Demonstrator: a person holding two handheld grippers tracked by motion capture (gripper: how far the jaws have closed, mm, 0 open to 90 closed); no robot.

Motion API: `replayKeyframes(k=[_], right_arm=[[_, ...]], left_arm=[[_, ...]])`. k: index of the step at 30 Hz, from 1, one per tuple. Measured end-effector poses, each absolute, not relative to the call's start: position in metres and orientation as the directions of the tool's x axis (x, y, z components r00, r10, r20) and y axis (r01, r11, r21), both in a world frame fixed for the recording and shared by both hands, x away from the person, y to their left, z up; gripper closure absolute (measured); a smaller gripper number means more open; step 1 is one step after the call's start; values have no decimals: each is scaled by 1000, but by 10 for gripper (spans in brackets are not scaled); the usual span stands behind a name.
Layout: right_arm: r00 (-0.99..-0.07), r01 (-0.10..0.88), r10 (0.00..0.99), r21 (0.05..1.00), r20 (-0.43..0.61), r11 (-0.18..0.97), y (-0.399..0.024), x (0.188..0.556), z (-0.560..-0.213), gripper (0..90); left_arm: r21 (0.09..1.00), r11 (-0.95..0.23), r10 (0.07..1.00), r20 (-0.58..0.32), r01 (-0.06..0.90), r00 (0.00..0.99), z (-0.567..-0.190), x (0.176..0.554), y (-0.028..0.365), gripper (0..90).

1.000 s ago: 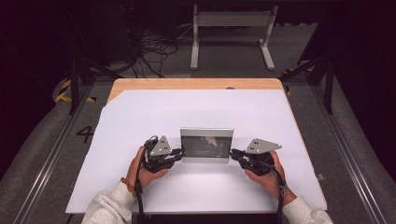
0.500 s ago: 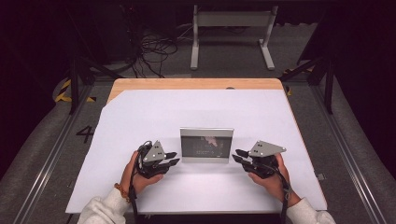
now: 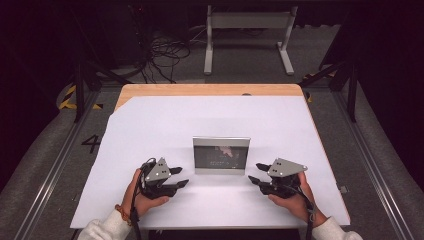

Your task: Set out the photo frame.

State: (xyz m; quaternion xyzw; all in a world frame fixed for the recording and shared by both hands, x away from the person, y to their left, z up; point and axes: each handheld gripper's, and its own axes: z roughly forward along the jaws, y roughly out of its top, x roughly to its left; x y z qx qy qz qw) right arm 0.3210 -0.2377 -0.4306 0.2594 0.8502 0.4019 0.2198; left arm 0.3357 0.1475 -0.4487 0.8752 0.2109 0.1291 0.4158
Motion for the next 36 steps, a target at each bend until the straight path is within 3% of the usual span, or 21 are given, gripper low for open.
replayKeyframes(k=[8,15,18,21,36], right_arm=[[-771,254,608,783,-190,568,-241,318,-435,306],[-774,254,603,775,-196,578,-241,316,-438,218],[-783,271,601,783,-158,560,-242,317,-441,117],[-781,272,604,784,-159,558,-242,318,-442,77],[-775,252,597,764,-209,595,-239,316,-448,92]], left_arm=[[777,-579,473,72,247,878,-452,328,147,284],[779,-573,489,74,256,869,-455,324,148,174],[774,-574,499,72,267,863,-456,325,149,109],[783,-558,497,51,274,866,-457,326,150,83],[776,-569,501,64,273,863,-459,326,149,62]])
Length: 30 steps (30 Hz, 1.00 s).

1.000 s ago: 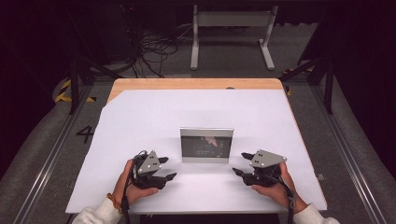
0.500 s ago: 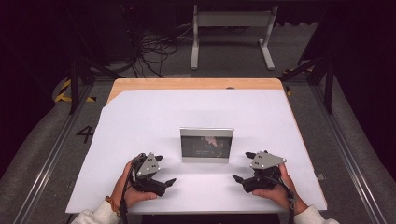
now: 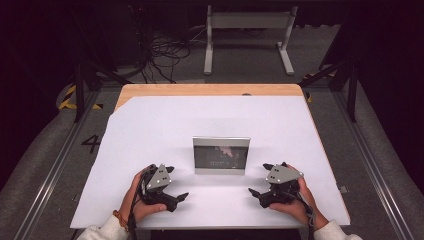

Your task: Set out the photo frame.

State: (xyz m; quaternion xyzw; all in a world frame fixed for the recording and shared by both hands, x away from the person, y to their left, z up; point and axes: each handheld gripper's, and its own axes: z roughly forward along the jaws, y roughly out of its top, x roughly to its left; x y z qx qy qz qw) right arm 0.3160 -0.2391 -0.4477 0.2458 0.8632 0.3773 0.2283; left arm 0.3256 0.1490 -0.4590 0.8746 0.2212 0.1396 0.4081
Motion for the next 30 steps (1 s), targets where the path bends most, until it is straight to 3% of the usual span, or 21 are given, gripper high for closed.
replayKeyframes(k=[30], right_arm=[[-785,251,583,753,-208,608,-234,317,-449,97]], left_arm=[[772,-574,506,74,272,859,-459,325,151,66]])
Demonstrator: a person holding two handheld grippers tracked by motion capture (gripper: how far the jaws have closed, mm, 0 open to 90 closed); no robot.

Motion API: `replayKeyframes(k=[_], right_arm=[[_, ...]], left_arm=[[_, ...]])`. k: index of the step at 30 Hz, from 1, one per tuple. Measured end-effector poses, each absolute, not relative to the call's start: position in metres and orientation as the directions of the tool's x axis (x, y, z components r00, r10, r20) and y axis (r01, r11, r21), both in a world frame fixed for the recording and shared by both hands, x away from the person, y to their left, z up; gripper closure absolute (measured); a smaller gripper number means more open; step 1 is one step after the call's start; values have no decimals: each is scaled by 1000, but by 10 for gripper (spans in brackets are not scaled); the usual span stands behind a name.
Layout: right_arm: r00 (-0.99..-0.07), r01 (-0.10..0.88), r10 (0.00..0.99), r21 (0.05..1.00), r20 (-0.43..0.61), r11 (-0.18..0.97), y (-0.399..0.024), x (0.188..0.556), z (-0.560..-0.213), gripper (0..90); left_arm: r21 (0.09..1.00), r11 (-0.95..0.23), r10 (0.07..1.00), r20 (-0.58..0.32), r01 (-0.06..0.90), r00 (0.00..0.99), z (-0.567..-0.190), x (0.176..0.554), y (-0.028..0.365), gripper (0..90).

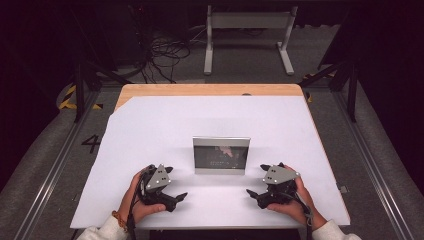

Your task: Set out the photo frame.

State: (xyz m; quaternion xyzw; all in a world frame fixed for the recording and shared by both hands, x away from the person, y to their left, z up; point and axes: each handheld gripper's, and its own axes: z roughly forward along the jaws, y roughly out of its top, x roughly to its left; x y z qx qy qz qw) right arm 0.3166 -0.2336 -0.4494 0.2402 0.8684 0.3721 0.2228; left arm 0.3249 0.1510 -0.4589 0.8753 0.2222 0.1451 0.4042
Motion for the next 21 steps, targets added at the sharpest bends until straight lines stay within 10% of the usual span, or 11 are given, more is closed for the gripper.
replayKeyframes(k=[21], right_arm=[[-770,252,596,750,-228,611,-235,318,-448,97]], left_arm=[[770,-569,517,63,288,854,-460,331,153,68]])
